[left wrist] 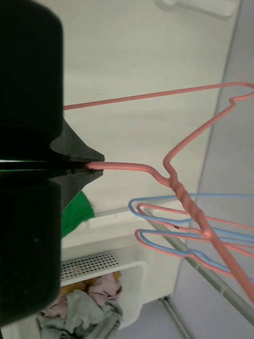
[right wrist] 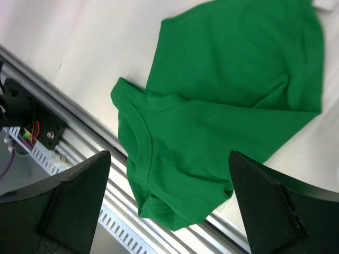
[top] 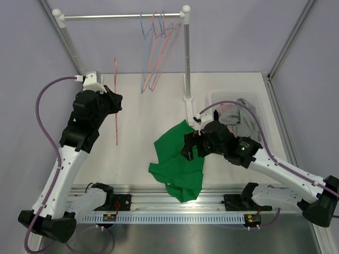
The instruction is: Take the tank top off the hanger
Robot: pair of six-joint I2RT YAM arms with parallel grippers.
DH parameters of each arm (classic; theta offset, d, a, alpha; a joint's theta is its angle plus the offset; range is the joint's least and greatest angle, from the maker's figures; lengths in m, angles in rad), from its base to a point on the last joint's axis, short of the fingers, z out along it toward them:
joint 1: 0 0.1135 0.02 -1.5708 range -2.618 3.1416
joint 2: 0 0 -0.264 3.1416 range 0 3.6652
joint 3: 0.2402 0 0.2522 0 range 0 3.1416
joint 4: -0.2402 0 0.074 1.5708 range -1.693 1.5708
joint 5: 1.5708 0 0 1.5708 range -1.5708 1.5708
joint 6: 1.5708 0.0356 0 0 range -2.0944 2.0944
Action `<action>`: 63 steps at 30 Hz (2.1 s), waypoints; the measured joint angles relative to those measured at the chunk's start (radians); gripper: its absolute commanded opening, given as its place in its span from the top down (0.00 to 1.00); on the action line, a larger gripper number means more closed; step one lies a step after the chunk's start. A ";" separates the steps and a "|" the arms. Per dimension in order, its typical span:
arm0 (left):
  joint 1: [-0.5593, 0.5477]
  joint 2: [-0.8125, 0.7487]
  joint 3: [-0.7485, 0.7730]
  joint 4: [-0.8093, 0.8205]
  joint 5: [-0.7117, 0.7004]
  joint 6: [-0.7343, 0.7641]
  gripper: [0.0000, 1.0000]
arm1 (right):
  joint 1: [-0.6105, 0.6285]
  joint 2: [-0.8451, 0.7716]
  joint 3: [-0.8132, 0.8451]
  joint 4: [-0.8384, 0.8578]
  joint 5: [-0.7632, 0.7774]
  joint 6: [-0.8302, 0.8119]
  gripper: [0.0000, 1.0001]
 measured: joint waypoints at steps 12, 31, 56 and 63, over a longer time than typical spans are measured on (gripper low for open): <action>0.096 0.412 0.524 -0.039 0.271 0.000 1.00 | 0.001 -0.213 -0.051 -0.016 0.128 0.002 0.01; 0.195 0.947 0.999 0.052 0.438 -0.175 1.00 | 0.001 -0.238 -0.148 0.034 0.117 0.003 0.01; 0.266 0.486 0.692 -0.106 0.283 -0.076 0.01 | 0.036 0.345 0.018 0.070 0.071 -0.022 0.01; 0.272 0.109 0.411 -0.090 0.229 -0.024 0.01 | 0.095 0.566 0.098 0.064 0.135 -0.017 0.01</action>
